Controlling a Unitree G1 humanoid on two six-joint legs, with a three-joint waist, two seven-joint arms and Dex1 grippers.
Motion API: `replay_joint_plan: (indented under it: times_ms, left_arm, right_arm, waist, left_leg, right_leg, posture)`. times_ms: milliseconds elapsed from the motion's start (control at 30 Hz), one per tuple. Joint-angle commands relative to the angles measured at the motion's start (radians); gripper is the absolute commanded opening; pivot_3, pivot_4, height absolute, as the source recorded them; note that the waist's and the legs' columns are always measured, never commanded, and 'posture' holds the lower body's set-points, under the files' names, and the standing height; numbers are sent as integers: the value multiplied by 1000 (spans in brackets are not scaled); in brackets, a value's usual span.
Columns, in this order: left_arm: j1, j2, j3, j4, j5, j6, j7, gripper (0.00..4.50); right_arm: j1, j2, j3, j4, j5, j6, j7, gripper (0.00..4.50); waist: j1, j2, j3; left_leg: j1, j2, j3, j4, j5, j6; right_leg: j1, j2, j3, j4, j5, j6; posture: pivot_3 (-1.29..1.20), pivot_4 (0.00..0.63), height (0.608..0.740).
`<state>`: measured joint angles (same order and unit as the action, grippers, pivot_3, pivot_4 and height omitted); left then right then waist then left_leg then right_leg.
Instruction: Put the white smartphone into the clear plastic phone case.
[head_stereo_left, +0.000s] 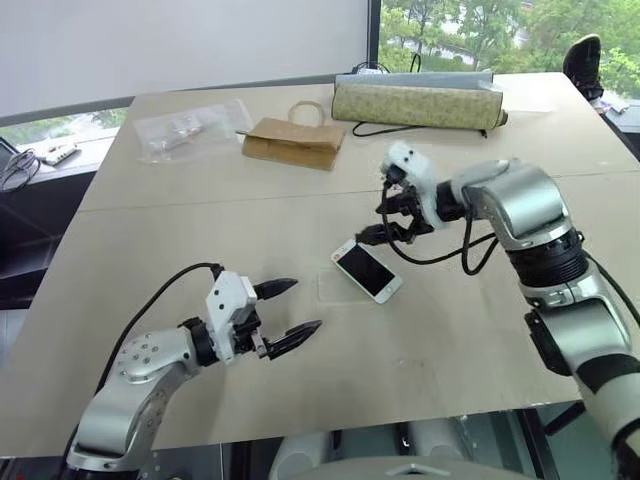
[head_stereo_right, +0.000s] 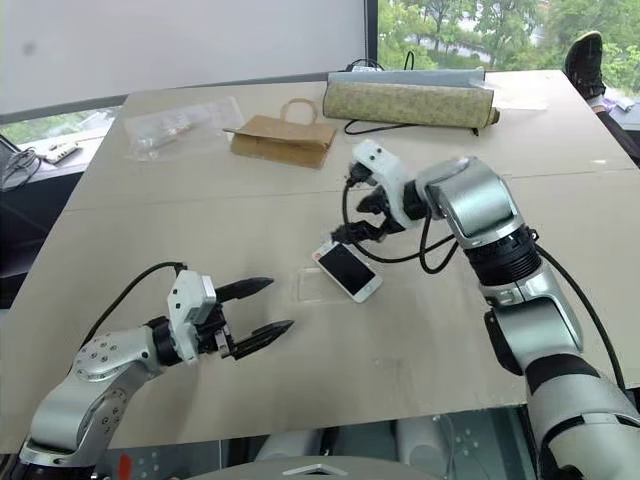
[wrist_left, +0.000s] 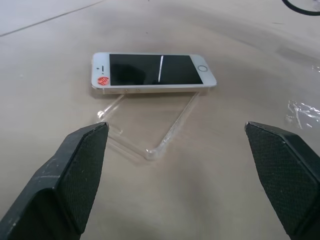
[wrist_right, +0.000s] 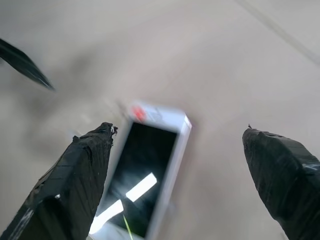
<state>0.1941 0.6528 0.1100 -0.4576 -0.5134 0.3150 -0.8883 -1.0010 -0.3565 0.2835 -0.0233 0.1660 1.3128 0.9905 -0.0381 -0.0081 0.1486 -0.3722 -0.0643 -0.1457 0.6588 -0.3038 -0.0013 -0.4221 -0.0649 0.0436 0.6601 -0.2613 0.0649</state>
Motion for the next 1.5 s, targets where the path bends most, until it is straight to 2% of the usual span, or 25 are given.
replay_joint_plan:
  times_ms: [33, 167, 467, 933, 1233, 1500]
  left_arm:
    - [-2, 0, 27, -38, -9, 0, 22, 4500]
    - [5, 0, 22, -49, -10, 4, 32, 4500]
    - [-4, 8, 16, -47, -9, 8, 35, 4500]
    - [11, 19, 22, -52, -11, 6, 23, 4500]
    - [23, 21, 24, -56, -9, 2, 18, 4500]
    - [39, 14, 23, -60, -5, -9, 18, 4500]
  right_arm:
    - [64, 61, -38, -144, 36, 142, -116, 4425]
    - [115, 131, -49, -239, 46, 234, -239, 4425]
    - [155, 109, 57, -345, 64, 250, -407, 4425]
    - [216, 108, 92, -365, 132, 268, -512, 4425]
    - [198, 60, 155, -361, 128, 212, -560, 4425]
    - [212, 66, 133, -346, 152, 226, -570, 4425]
  waist:
    - [3, 0, 0]
    - [-2, 0, 0]
    - [-4, 0, -1]
    - [-5, 0, -1]
    - [-5, 0, -1]
    - [-5, 0, -1]
  left_leg:
    - [0, 0, 0, 0, 0, 0]
    - [-7, -1, 0, 2, 0, 0]
    - [-9, -1, 1, 4, 0, 0]
    - [-8, -1, 1, 4, 0, 0]
    - [-8, -1, 1, 4, 0, 0]
    - [-9, -1, 1, 4, 0, 0]
  right_leg:
    - [0, 0, 0, 0, 0, 0]
    - [-7, -2, -1, 2, 0, 0]
    - [-8, -1, -1, 3, 0, 0]
    - [-8, -1, -1, 3, 0, 0]
    - [-8, -1, -1, 3, 0, 0]
    - [-8, -1, -1, 3, 0, 0]
  posture:
    - [0, 150, 740]
    - [0, 150, 740]
    - [0, 150, 740]
    - [0, 150, 740]
    - [0, 150, 740]
    - [0, 150, 740]
